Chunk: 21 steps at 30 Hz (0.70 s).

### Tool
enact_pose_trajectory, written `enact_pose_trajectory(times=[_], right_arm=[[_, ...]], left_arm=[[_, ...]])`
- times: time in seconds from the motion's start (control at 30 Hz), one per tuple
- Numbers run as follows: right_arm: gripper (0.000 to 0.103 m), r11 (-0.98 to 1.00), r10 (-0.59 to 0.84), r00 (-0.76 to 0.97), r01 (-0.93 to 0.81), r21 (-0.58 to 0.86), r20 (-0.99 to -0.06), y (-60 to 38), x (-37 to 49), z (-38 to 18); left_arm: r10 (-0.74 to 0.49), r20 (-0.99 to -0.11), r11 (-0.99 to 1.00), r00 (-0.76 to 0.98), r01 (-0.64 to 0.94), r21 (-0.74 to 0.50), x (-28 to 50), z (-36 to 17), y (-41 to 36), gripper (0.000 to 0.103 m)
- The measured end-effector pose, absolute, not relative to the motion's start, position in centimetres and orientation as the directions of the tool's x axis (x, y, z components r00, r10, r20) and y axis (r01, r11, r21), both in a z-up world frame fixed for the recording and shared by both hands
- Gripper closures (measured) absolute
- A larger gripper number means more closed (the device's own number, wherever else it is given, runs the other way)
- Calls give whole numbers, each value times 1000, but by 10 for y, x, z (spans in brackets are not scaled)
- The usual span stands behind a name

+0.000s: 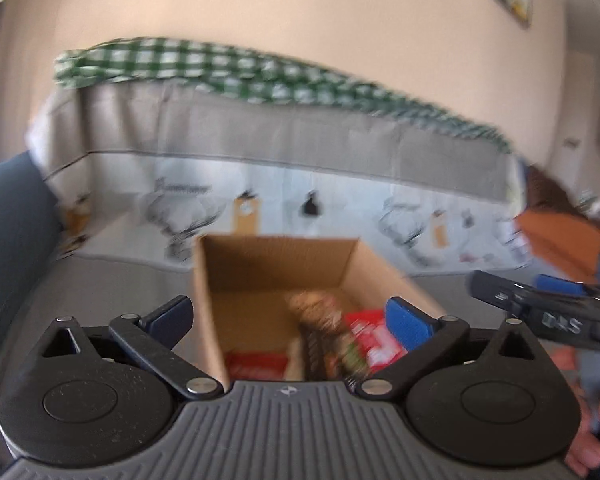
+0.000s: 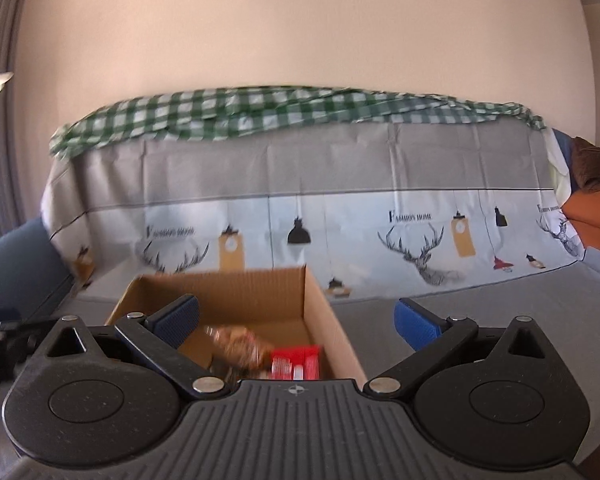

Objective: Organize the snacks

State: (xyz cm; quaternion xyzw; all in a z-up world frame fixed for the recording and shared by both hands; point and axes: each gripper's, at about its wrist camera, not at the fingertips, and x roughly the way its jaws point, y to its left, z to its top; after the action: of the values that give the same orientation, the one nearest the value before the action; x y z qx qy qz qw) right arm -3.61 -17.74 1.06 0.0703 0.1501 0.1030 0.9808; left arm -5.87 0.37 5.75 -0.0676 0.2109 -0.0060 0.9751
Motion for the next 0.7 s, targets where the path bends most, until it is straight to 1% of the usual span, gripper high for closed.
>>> enact_pose_trajectory(times=[0.07, 0.17, 0.23, 0.4, 0.6, 0.7], right_arm=[[1, 970, 224, 925, -182, 163, -306, -180, -48, 1], [1, 964, 226, 907, -155, 217, -355, -184, -57, -16], [1, 963, 220, 915, -149, 223, -338, -183, -62, -19], [1, 969, 232, 901, -180, 171, -366, -167, -55, -22], [1, 968, 237, 898, -187, 166, -372, -162, -53, -22], [1, 968, 239, 896, -191, 160, -374, -159, -52, -21]], left_arm=[[-17, -450, 989, 893, -53, -141, -69, 53, 0, 1], [-31, -514, 988, 857, -53, -147, -75, 43, -8, 1], [-47, -538, 992, 842, -22, -121, -74, 36, -14, 1], [-3, -537, 997, 844, -36, -63, -67, 30, -14, 1], [9, -566, 995, 824, -62, -74, -60, 25, -6, 1], [7, -565, 995, 825, -60, -76, -59, 25, -5, 1]])
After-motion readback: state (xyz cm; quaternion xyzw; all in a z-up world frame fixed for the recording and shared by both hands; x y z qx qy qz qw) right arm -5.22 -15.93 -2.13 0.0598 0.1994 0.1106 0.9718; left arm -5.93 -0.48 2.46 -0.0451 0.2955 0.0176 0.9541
